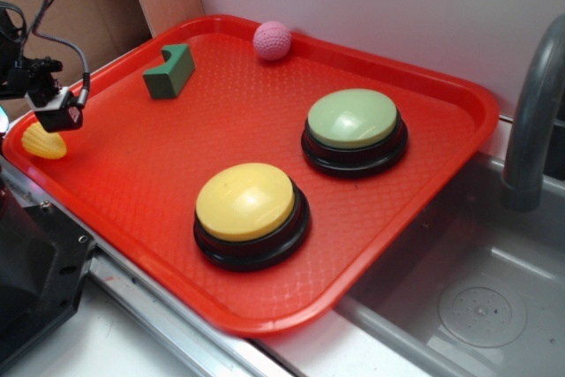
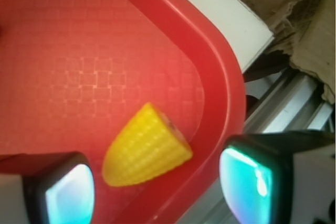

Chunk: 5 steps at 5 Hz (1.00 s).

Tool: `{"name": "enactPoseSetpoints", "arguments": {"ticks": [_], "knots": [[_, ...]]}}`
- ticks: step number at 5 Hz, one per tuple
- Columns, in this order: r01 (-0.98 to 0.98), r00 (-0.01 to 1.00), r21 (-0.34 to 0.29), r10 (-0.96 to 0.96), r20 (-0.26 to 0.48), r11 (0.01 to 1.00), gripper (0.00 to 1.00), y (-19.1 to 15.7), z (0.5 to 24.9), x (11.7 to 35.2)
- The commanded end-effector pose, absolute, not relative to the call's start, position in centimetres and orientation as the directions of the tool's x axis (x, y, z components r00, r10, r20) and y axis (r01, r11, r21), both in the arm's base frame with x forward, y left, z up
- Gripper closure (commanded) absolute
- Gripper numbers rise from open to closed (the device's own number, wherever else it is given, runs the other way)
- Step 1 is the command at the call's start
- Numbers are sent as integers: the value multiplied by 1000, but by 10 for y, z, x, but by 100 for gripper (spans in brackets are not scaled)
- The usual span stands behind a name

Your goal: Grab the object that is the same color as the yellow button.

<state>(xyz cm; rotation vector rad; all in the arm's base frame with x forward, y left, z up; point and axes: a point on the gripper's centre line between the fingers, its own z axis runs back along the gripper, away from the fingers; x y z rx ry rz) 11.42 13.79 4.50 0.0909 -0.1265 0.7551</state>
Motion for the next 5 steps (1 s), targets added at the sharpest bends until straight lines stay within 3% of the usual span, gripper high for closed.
{"name": "enactPoseSetpoints", "arguments": {"ticks": [1, 2, 3, 4, 5], "knots": [[-680, 727, 40, 667, 164, 732, 0, 142, 50, 113], [-680, 727, 40, 667, 164, 732, 0, 142, 50, 113], [-674, 737, 62, 663, 132, 736, 0, 140, 24, 128], [-562, 823, 68, 550, 141, 824, 0, 131, 15, 143], [-486, 871, 103, 471, 139, 868, 71, 120, 14, 149]]}}
